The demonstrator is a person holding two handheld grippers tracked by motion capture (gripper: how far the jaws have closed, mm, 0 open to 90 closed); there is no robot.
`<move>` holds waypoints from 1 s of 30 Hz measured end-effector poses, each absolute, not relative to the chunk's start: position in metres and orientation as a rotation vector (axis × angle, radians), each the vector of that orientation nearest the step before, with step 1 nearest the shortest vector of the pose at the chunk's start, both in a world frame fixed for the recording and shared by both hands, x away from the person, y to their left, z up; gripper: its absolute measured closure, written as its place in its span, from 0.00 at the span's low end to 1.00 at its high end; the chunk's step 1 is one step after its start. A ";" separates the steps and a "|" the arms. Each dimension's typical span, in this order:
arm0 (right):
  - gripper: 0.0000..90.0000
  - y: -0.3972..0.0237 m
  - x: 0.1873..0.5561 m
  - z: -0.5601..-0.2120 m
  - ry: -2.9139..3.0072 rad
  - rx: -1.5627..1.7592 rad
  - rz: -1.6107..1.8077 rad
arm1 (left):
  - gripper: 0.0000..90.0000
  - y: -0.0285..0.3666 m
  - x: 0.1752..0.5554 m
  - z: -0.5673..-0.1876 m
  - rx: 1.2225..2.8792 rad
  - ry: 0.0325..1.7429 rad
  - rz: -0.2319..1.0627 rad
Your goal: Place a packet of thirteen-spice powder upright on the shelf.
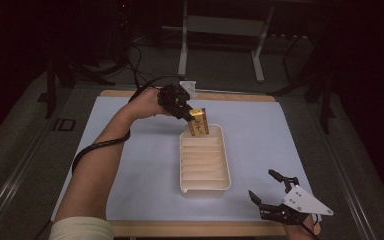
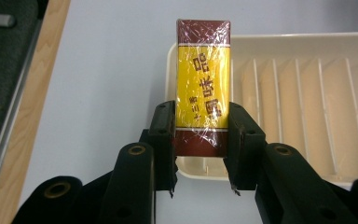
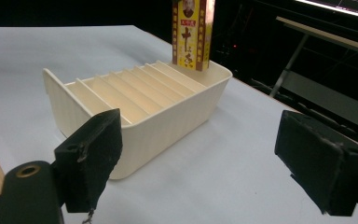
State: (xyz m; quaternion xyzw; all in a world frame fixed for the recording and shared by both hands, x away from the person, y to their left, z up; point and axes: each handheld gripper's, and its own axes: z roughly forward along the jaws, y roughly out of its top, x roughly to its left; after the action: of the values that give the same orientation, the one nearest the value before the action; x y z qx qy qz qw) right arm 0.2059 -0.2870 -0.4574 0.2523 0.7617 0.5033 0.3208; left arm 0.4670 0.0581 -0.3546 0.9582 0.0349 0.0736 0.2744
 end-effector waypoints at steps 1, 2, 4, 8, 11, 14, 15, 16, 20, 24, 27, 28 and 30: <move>0.17 -0.287 0.206 -0.457 2.001 0.663 1.322 | 0.75 0.058 0.467 -0.355 2.576 0.094 0.198; 0.17 -0.287 0.206 -0.457 2.002 0.664 1.322 | 0.75 0.056 0.470 -0.359 2.590 0.095 0.184; 0.17 -0.287 0.206 -0.458 2.004 0.665 1.323 | 0.75 0.054 0.471 -0.364 2.595 0.095 0.177; 0.17 -0.287 0.206 -0.457 2.002 0.665 1.324 | 0.75 0.049 0.474 -0.374 2.624 0.092 0.159; 0.17 -0.287 0.206 -0.457 2.002 0.661 1.324 | 0.75 0.046 0.476 -0.380 2.637 0.101 0.146; 0.17 -0.287 0.206 -0.457 2.003 0.660 1.325 | 0.75 0.044 0.477 -0.382 2.639 0.096 0.148; 0.17 -0.287 0.206 -0.457 2.004 0.659 1.324 | 0.75 0.042 0.478 -0.384 2.640 0.099 0.144; 0.17 -0.287 0.206 -0.458 2.005 0.659 1.325 | 0.75 0.041 0.479 -0.385 2.644 0.099 0.140; 0.17 -0.288 0.206 -0.457 1.999 0.663 1.328 | 0.75 0.038 0.481 -0.393 2.669 0.097 0.133; 0.17 -0.288 0.205 -0.457 1.999 0.665 1.329 | 0.75 0.034 0.482 -0.399 2.696 0.098 0.132; 0.17 -0.288 0.205 -0.457 1.998 0.664 1.330 | 0.75 0.030 0.482 -0.403 2.730 0.080 0.130; 0.17 -0.288 0.205 -0.457 1.998 0.665 1.331 | 0.75 0.029 0.482 -0.404 2.735 0.080 0.121; 0.17 -0.288 0.205 -0.457 1.997 0.665 1.332 | 0.75 0.028 0.483 -0.404 2.741 0.067 0.116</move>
State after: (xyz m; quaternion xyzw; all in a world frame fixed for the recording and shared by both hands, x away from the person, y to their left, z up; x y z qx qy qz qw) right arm 0.2053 -0.2883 -0.4568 0.2530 0.7598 0.5065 0.3196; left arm 0.4827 0.0276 -0.4040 0.9792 0.0239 0.0414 0.1973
